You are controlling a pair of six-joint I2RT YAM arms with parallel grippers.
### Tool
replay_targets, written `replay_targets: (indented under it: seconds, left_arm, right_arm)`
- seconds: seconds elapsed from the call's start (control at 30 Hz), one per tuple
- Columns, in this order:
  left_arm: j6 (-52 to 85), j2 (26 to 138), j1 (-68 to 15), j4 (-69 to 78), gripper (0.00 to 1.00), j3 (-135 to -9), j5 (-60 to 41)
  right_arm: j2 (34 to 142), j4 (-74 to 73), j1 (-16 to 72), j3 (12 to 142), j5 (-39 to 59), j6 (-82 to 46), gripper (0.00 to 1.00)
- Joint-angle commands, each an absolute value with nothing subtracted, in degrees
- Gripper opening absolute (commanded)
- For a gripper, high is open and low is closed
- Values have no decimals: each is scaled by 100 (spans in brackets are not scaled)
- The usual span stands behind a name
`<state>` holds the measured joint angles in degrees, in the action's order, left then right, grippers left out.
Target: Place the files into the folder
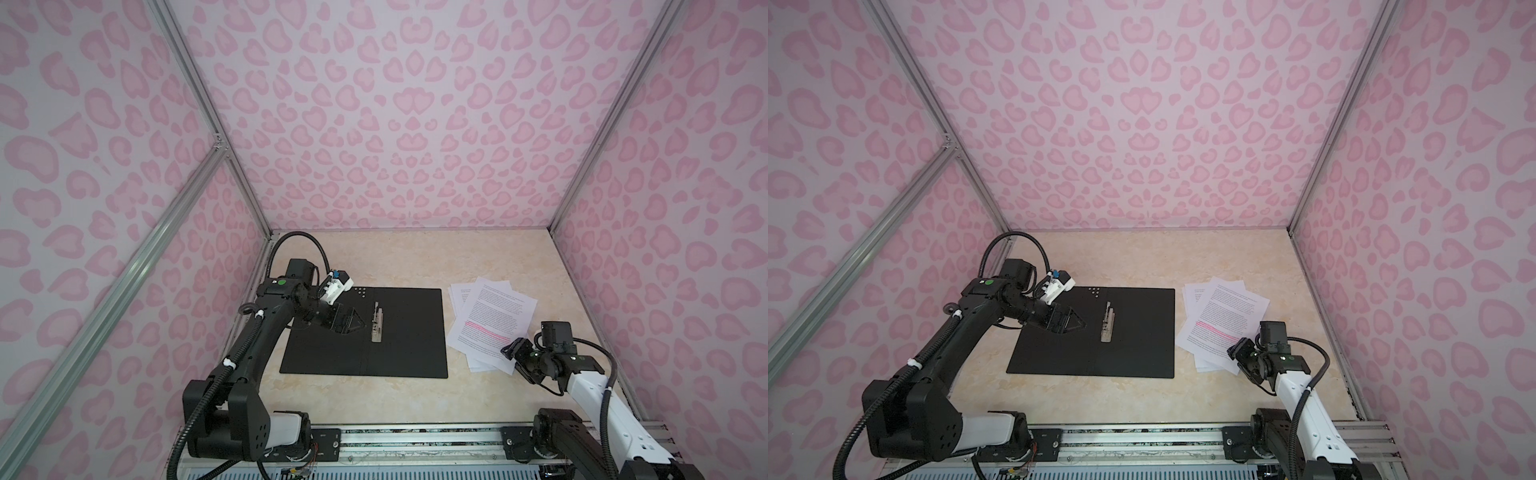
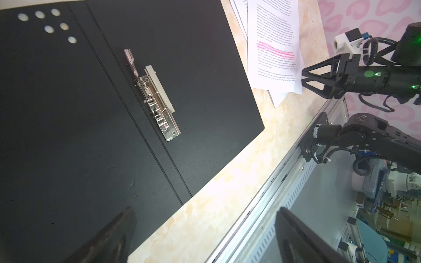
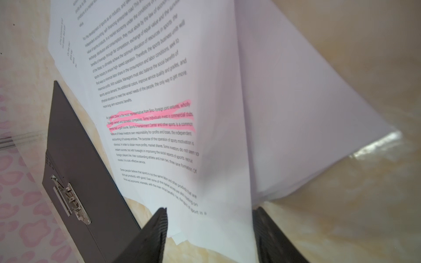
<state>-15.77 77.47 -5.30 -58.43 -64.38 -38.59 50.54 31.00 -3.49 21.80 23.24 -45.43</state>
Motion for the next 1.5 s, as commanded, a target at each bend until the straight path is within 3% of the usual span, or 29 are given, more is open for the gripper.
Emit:
replay_targets:
  seconds: [0.0,0.67,1.03,1.47]
  left_arm:
    - [-1543,7790,-553,-5818,98,-6538,-3955]
    - [-1222,8004,-1002,-5693,98,-6746,-3728]
    - [-1168,8085,-1011,-5725,98,-6828,-3700]
    - [-951,7821,-782,-5744,98,-6943,-3658]
  right_arm:
    - [5080,2902,-352,2114,2458,-4553,55]
    - [4929,2865,-404,2177,2643,-4317,1]
    - [4874,2586,-422,2426,3226,-4168,0]
    - [5037,2467,-358,3574,3958,-3943,0]
